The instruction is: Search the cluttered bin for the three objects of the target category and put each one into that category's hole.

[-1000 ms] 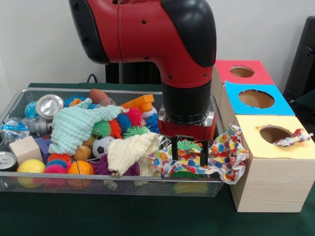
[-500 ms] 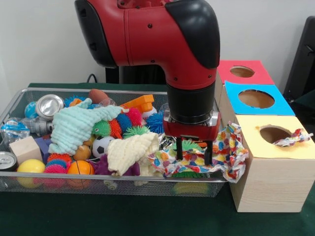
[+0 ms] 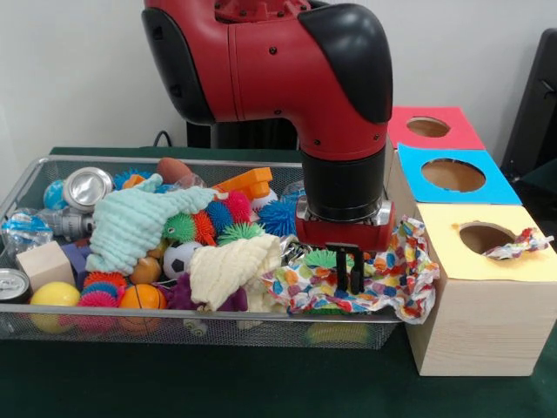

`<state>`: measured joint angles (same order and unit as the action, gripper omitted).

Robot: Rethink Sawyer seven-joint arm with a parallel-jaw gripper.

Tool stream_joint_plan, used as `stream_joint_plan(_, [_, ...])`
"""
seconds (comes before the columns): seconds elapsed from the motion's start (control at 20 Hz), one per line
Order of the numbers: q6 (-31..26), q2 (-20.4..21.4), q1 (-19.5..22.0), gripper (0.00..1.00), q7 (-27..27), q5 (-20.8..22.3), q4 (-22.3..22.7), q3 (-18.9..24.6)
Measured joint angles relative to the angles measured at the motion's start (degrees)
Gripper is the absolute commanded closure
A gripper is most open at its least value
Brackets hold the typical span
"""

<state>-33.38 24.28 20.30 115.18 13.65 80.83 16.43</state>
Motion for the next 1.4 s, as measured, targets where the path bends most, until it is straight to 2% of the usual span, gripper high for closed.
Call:
stream_joint_plan(0.85, [0.7,0.95,0.12,1.0,0.0,-0.19,0.85,0.01])
stream_joint_plan(1.4, [-6.52,3.32,-0.39,1.0,0.0,-1.49,0.75,0.01])
